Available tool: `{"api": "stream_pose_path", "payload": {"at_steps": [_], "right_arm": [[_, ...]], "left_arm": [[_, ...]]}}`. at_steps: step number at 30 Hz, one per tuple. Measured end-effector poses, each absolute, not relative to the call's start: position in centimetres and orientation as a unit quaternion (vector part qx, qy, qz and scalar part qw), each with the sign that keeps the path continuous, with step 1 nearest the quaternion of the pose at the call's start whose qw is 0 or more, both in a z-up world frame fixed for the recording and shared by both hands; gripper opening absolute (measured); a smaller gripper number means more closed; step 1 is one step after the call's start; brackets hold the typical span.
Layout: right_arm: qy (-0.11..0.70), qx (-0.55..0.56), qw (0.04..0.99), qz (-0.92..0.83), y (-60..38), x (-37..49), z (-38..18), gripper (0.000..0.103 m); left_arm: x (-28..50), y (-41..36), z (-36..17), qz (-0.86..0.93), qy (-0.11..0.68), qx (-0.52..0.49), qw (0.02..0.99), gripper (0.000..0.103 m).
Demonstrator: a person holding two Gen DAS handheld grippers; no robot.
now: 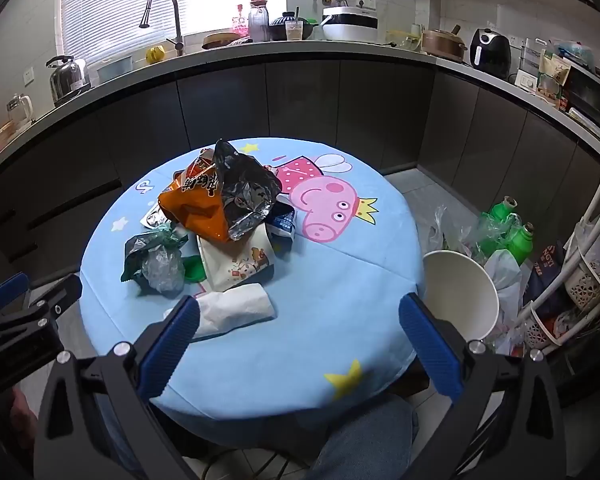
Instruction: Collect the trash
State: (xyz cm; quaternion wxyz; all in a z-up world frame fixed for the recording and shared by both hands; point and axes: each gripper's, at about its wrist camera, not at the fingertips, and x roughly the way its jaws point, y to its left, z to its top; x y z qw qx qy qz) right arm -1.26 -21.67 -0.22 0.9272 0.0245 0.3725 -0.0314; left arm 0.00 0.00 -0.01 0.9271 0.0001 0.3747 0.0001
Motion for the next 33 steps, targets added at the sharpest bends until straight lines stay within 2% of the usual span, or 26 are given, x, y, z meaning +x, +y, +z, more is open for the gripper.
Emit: {"api": "stream_pose_path", "payload": {"at_steps": [33], "right_arm": [[0.365,0.022,0.93,-0.033,-21.5,-1.4,0.4,0.1]], "left_arm": [[-0.5,-0.1,1.5,-0.007,0.363,-0.007,0.932,0.095]]}}
